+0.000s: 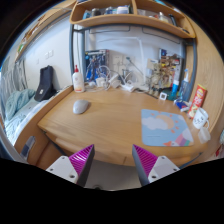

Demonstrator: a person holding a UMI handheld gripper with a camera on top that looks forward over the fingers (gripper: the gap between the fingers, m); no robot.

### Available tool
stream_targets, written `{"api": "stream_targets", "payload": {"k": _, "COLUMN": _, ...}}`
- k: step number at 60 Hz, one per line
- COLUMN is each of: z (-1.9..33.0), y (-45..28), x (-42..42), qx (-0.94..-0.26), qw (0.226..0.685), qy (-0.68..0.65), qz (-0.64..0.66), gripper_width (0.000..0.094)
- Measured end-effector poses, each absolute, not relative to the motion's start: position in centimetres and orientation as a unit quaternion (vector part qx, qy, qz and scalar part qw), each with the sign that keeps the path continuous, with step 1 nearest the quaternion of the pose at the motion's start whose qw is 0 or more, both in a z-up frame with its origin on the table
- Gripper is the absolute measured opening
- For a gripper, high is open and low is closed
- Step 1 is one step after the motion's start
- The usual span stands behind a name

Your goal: Arrange mouse

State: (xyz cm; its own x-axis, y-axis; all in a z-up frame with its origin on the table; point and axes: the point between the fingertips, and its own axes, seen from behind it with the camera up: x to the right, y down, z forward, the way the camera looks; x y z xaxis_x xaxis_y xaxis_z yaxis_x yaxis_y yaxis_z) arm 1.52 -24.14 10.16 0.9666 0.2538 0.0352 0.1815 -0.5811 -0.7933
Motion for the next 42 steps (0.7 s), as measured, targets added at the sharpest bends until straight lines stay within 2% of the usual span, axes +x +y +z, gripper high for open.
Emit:
{"api": "stream_targets", "payload": {"k": 9, "z": 10.1, "y": -22.6, "x": -5.1, "qx": -0.894, "qw": 0.427, "qy": -0.125, "qz": 0.046, "gripper_width": 0.0767}}
{"api": "stream_targets", "payload": {"k": 20, "z": 10.9, "y": -16.4, "x": -13.7, "qx": -0.895, "qw": 0.425, "qy": -0.124, "qz": 0.060, "gripper_width": 0.0764}}
{"api": "stream_targets", "payload": {"k": 42, "z": 6.9, "y": 0.0, "x": -24.2, "qx": -0.904, "qw": 0.417, "qy": -0.087, "qz": 0.021, "gripper_width": 0.0761}}
